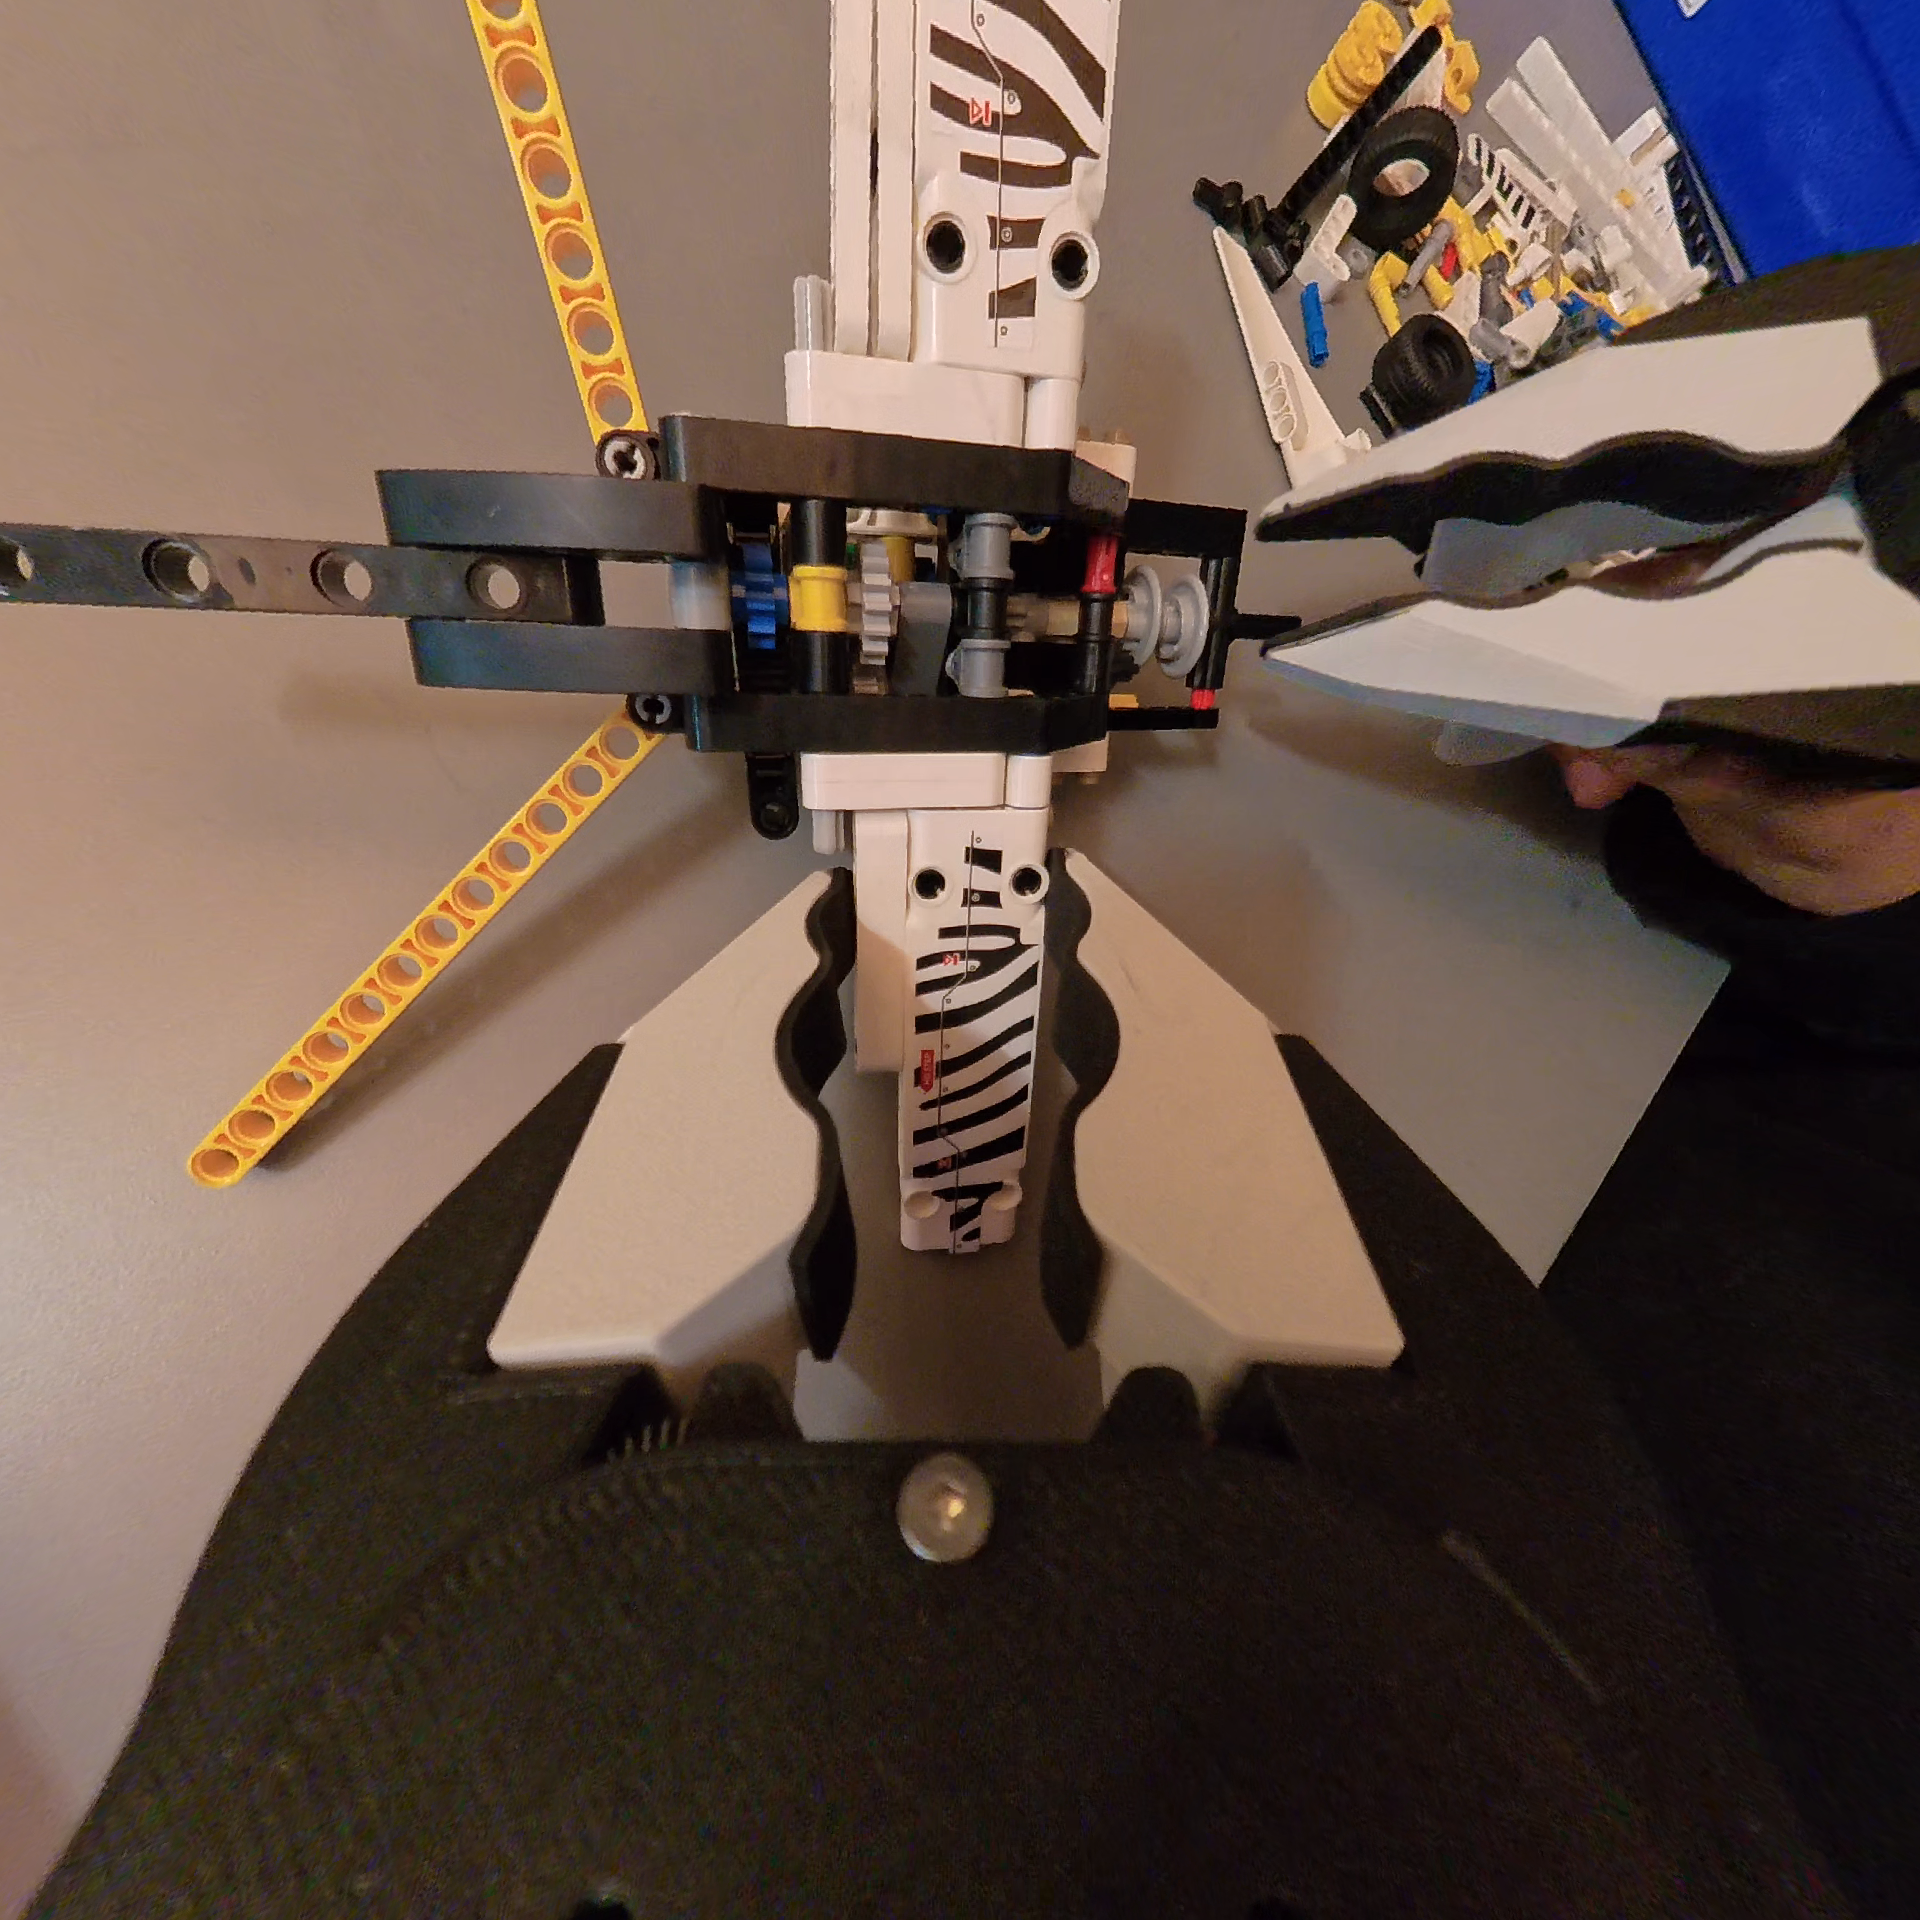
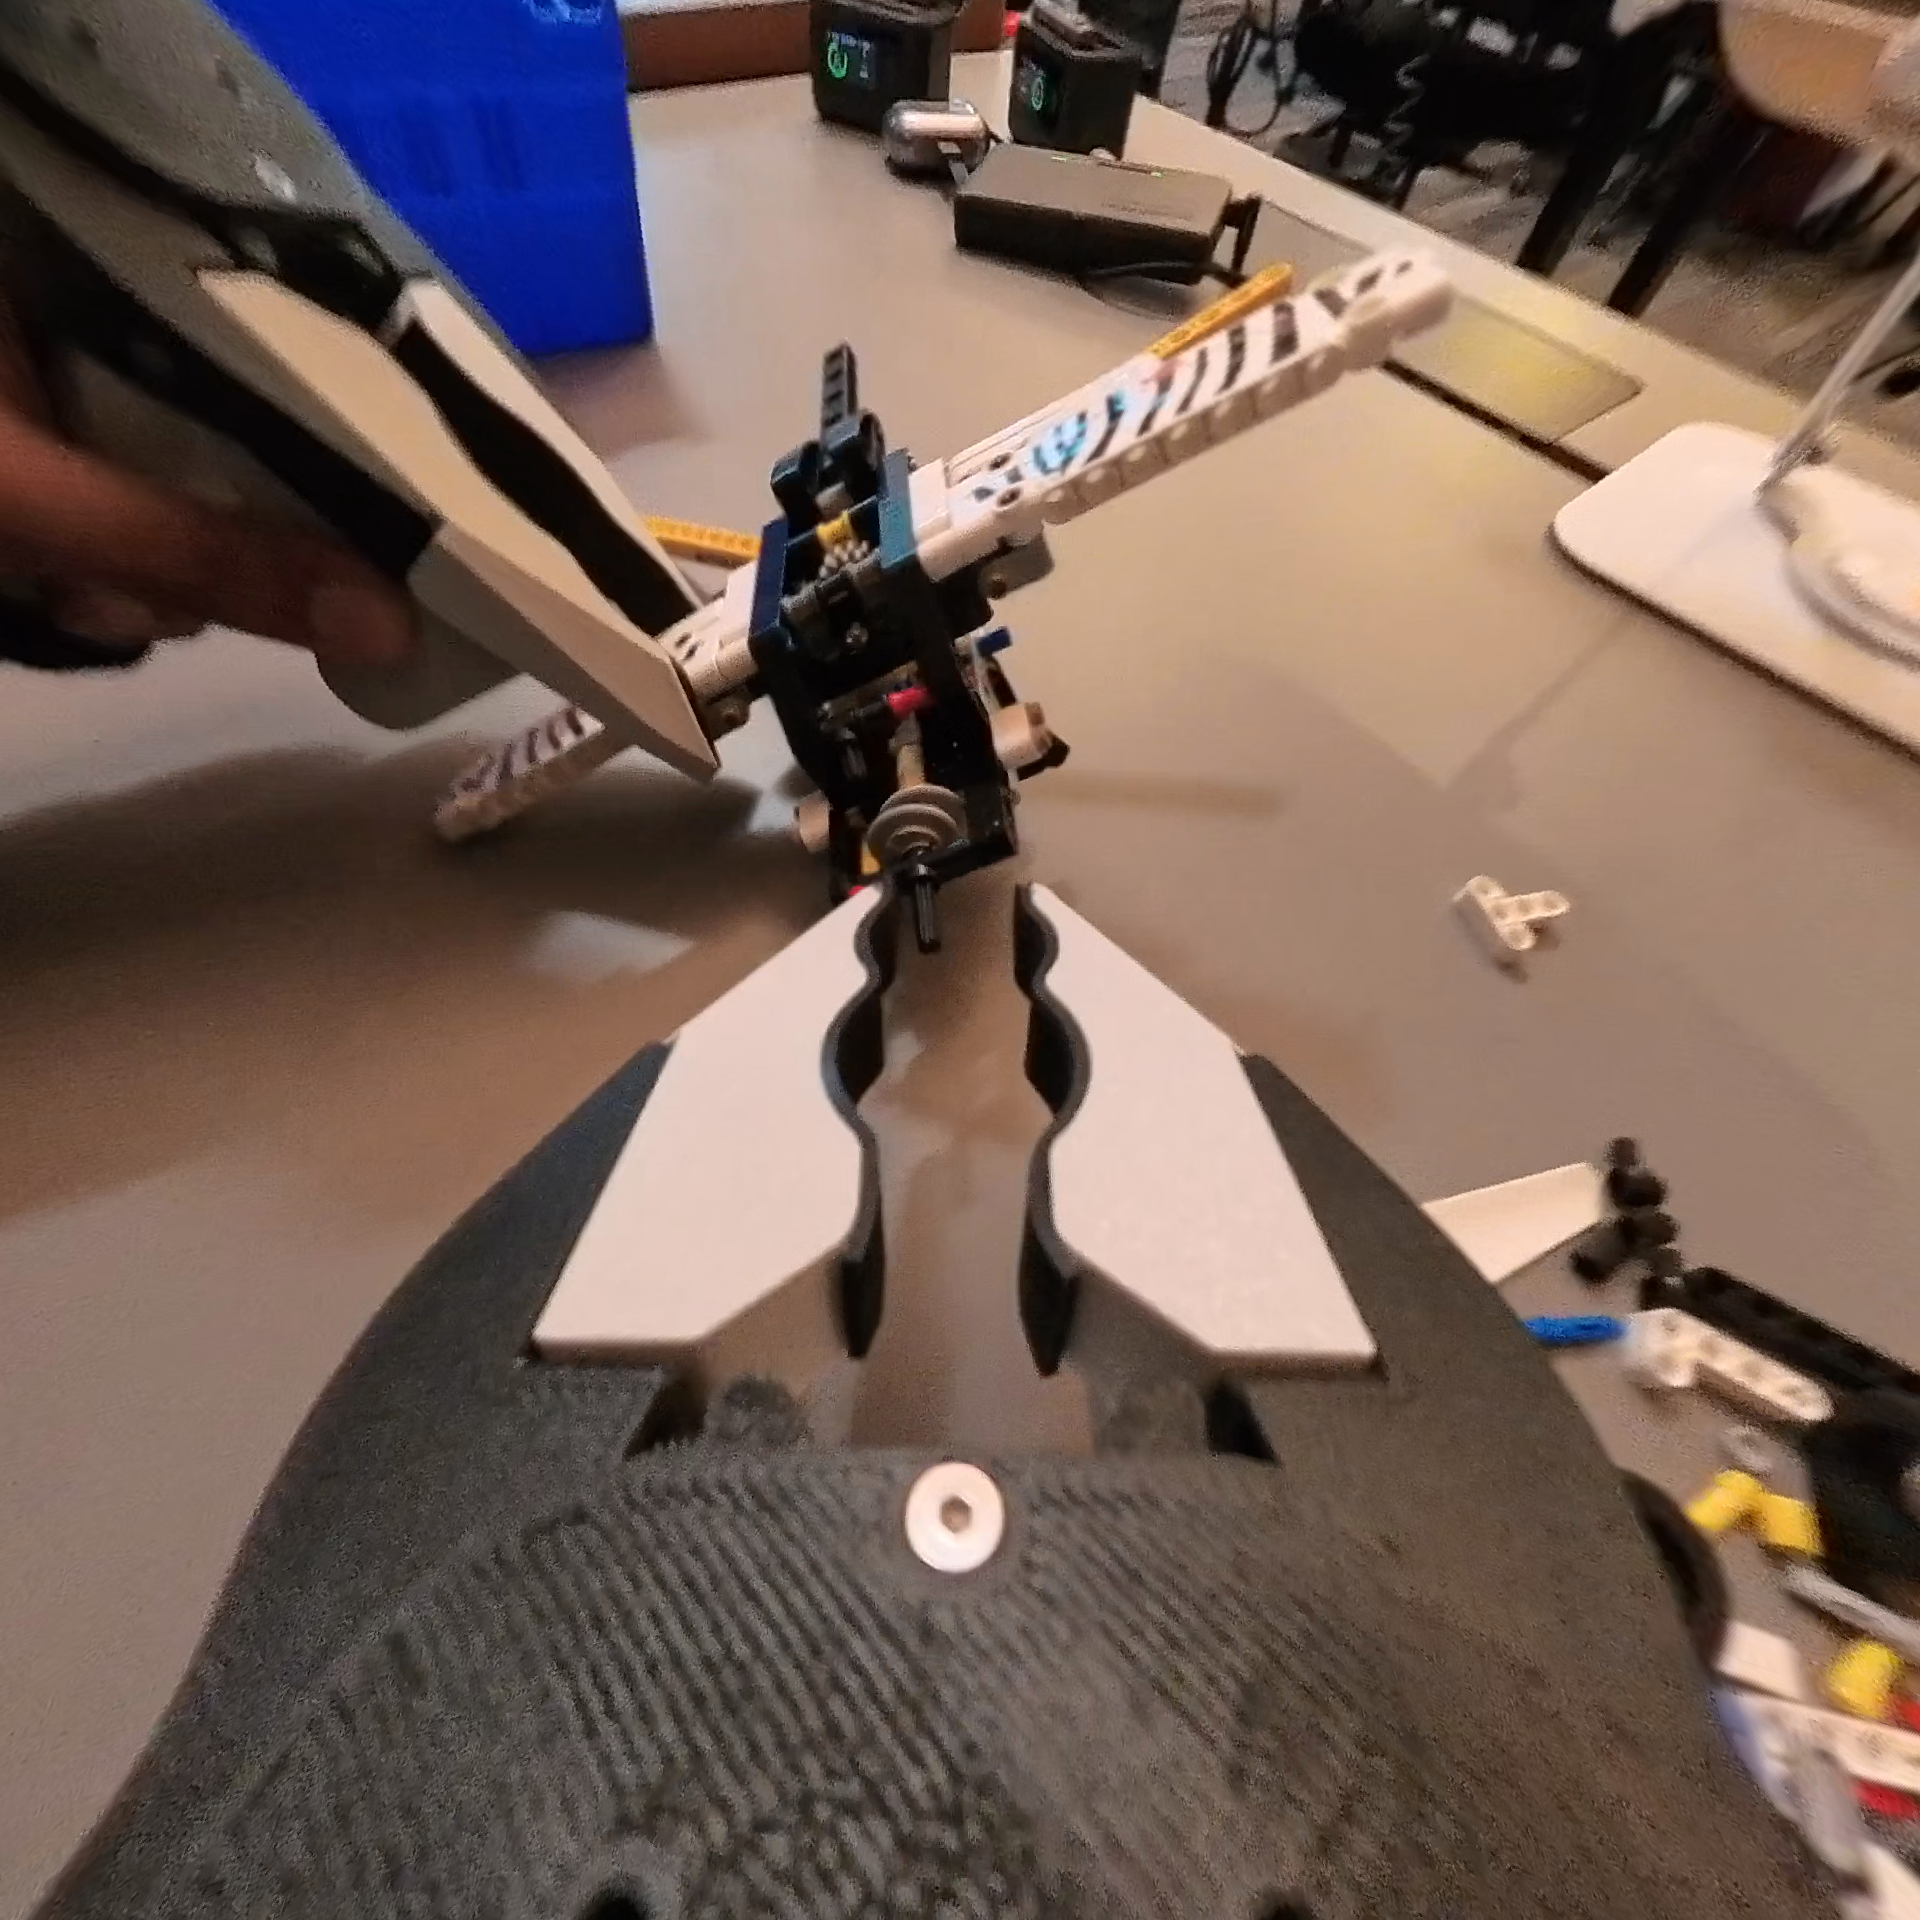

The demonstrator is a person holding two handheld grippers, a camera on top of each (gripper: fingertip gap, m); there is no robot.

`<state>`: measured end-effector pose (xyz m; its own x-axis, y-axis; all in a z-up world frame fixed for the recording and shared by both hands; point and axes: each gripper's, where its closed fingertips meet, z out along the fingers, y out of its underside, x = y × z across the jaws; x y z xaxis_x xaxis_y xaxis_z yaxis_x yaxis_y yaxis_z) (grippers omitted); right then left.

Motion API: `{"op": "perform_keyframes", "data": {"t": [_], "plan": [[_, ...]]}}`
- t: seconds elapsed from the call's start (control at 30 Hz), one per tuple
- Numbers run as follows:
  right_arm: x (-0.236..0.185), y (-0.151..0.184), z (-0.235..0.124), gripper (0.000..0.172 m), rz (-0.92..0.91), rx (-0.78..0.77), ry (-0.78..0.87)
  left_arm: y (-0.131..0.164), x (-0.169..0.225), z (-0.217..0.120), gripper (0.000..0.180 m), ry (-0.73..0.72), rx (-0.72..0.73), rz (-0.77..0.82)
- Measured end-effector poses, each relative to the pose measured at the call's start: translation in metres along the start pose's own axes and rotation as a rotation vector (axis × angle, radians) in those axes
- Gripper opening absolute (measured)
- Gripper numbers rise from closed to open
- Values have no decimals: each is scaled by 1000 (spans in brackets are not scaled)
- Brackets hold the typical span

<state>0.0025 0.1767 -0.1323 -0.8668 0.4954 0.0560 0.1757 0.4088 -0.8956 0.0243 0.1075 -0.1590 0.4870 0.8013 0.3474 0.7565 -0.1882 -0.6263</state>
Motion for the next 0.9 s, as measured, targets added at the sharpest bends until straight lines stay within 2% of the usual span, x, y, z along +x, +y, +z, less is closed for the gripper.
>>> {"op": "perform_keyframes", "data": {"t": [0.17, 0.5, 0.9], "plan": [[-2, 2, 1, 25, 215, 15, -122, 0, 0, 0, 37, 0, -1, 0], [-7, 3, 3, 23, 229, 3, -148, 0, 0, 0, 37, 3, -1, -2], [-1, -1, 2, 23, 418, 40, -216, 0, 1, 0, 37, 10, 0, -6]]}}
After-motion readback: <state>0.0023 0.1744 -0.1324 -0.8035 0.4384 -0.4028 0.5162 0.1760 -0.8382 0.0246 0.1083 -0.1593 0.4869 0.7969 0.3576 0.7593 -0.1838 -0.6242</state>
